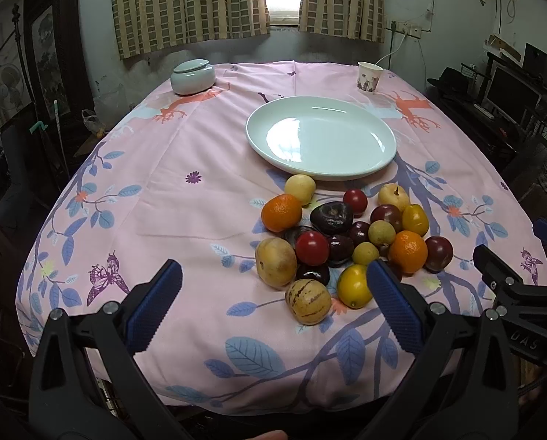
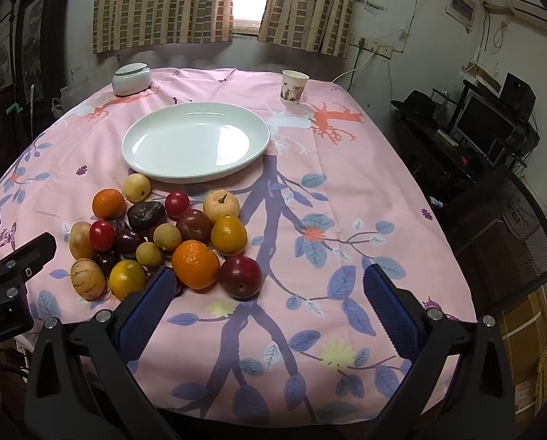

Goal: Organize fruits

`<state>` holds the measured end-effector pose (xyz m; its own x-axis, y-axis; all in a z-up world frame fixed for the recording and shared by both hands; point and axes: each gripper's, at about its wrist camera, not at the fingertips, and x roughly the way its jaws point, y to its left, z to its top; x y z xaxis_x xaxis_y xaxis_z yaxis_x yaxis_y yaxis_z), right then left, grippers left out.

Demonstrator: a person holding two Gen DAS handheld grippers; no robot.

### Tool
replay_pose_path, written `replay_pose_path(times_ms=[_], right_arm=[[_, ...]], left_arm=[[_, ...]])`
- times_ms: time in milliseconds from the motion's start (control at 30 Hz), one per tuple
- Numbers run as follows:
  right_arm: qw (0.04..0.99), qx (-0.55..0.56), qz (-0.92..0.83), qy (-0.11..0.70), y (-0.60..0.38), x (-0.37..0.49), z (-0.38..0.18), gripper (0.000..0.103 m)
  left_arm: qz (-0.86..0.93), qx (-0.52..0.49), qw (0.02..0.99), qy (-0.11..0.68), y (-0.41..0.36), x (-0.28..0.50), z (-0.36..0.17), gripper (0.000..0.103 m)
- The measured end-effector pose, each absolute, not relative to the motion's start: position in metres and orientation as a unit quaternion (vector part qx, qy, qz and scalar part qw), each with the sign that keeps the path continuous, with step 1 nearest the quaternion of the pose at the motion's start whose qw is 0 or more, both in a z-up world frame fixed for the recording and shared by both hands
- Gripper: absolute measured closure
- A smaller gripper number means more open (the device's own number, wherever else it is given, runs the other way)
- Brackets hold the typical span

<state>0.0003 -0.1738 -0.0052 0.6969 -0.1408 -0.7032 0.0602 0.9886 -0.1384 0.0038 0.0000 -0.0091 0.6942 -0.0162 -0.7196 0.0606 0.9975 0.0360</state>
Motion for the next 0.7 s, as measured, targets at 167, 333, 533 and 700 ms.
replay_pose_path(times_ms=[167,333,533,700], right_arm=[[0.92,-0.052,-0.054,0.386,-0.1737,-0.0001,-0.0056,0.001],[0.919,-0.051,-0.054,0.386,-0.1739,0.0002,-0.0056,0.001],[0.918,-0.051,-0.051,0.39,-0.1712,0.0003,-0.009,0.001],[0.916,-0.049,-0.046,0.395,-0.1697,0.0016,-0.0107,0.001]], left_arm=[[-0.021,0.028,0.92,0.391,0.0005,0.0058,-0.0092,0.002],[-0.021,0.027,0.92,0.392,0.0013,0.006,-0.0088,0.002],[-0.022,0.025,0.919,0.393,0.0026,0.0055,-0.0085,0.002],[-0.023,0.024,0.918,0.395,0.0015,0.0047,-0.0114,0.002]])
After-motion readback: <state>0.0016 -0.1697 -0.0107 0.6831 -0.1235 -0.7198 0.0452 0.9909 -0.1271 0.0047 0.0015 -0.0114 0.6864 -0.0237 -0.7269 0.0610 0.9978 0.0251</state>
